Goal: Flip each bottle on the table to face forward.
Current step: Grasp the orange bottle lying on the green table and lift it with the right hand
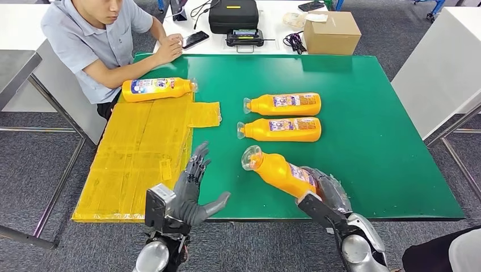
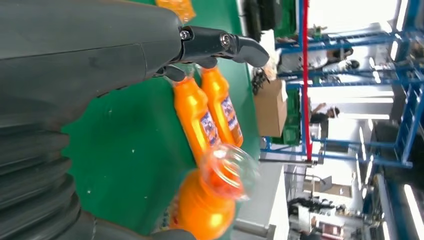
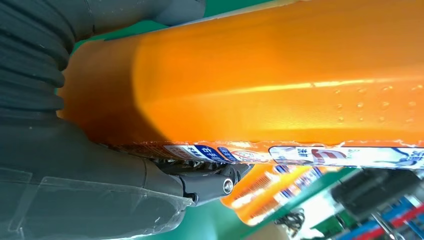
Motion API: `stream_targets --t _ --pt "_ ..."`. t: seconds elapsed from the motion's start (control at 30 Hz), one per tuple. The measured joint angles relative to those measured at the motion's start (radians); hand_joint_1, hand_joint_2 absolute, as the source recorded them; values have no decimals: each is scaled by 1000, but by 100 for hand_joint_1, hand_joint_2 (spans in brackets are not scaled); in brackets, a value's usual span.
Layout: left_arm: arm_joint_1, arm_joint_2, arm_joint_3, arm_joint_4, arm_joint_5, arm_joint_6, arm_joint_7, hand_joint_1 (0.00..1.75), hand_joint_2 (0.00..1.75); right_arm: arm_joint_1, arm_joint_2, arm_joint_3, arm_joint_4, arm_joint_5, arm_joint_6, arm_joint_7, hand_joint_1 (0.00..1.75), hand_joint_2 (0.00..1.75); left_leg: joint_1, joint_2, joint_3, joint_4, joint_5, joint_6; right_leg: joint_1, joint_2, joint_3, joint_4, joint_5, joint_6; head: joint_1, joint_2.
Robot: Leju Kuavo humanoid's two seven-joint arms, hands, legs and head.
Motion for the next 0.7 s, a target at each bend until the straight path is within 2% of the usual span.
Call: stream_targets --t 0.1,0.2,0.37,0.53,0.7 --pt "10 -1 13 4 15 18 -41 0 175 0 10 -2 -20 -15 -8 -10 175 175 0 0 0 0 0 0 0 0 0 0 0 0 0 0" --pt "15 -2 24 10 58 15 -39 0 175 0 28 -3 -39 -41 -2 -27 175 175 0 0 0 0 0 0 0 0 0 0 0 0 0 0" --pt "11 -4 36 65 149 -62 -24 0 175 -14 58 9 -47 -116 57 -48 175 175 0 0 0 0 0 0 0 0 -1 0 0 0 0 0" --pt "-6 -4 27 124 199 -159 -23 0 175 -40 64 45 -30 -175 118 -70 175 175 0 0 0 0 0 0 0 0 0 0 0 0 0 0" --pt "-46 -6 7 192 195 -164 -50 0 175 -76 62 111 -2 -196 137 -81 175 175 0 0 0 0 0 0 0 0 -1 0 0 0 0 0"
